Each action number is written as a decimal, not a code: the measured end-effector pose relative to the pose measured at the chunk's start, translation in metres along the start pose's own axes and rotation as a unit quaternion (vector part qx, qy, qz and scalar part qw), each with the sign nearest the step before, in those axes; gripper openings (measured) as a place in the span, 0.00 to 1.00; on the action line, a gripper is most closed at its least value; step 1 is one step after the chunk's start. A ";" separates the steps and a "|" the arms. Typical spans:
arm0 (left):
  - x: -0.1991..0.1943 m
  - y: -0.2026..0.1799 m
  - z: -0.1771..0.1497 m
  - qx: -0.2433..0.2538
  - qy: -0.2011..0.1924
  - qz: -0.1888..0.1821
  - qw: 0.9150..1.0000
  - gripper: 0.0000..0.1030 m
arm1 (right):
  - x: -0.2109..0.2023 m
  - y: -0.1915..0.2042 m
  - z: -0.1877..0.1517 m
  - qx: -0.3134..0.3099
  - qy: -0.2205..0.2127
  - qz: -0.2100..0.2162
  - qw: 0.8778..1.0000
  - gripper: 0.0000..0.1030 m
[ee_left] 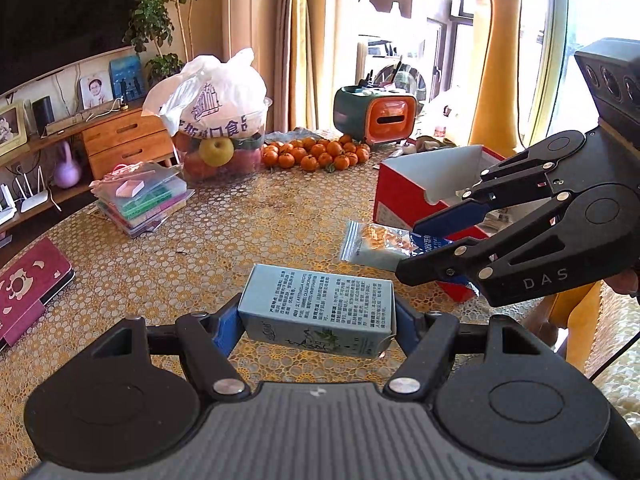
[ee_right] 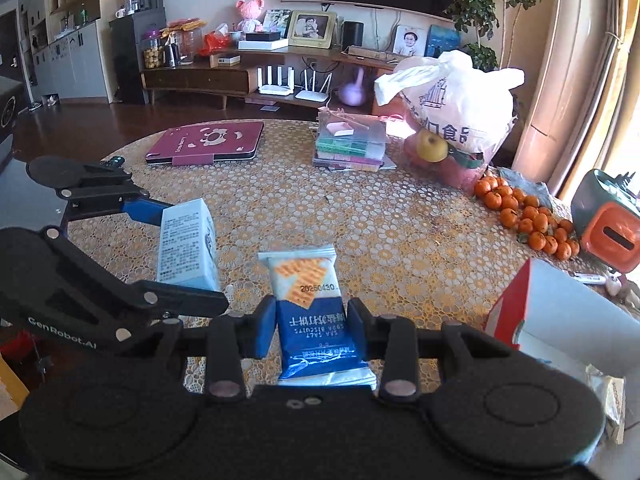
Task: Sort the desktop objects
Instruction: 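Carry the milk carton and blue snack packet over to the red shoebox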
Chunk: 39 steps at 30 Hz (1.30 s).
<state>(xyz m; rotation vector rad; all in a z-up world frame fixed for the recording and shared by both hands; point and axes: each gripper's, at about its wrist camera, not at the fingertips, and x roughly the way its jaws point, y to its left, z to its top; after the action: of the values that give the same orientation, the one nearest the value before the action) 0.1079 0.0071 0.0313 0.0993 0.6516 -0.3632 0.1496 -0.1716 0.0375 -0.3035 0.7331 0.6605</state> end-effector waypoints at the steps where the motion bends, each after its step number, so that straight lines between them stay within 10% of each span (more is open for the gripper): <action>1: 0.000 -0.005 0.002 0.004 -0.001 -0.003 1.000 0.71 | -0.005 -0.003 -0.003 0.005 -0.001 -0.005 1.000 0.36; 39: 0.080 -0.160 0.087 0.100 -0.016 -0.097 0.990 0.71 | -0.103 -0.159 -0.077 0.113 -0.031 -0.152 0.981 0.36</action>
<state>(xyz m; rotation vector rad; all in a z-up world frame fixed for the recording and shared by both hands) 0.1597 -0.1835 0.0552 0.2216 0.5934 -0.6171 0.1562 -0.3750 0.0599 -0.1797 0.6776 0.2916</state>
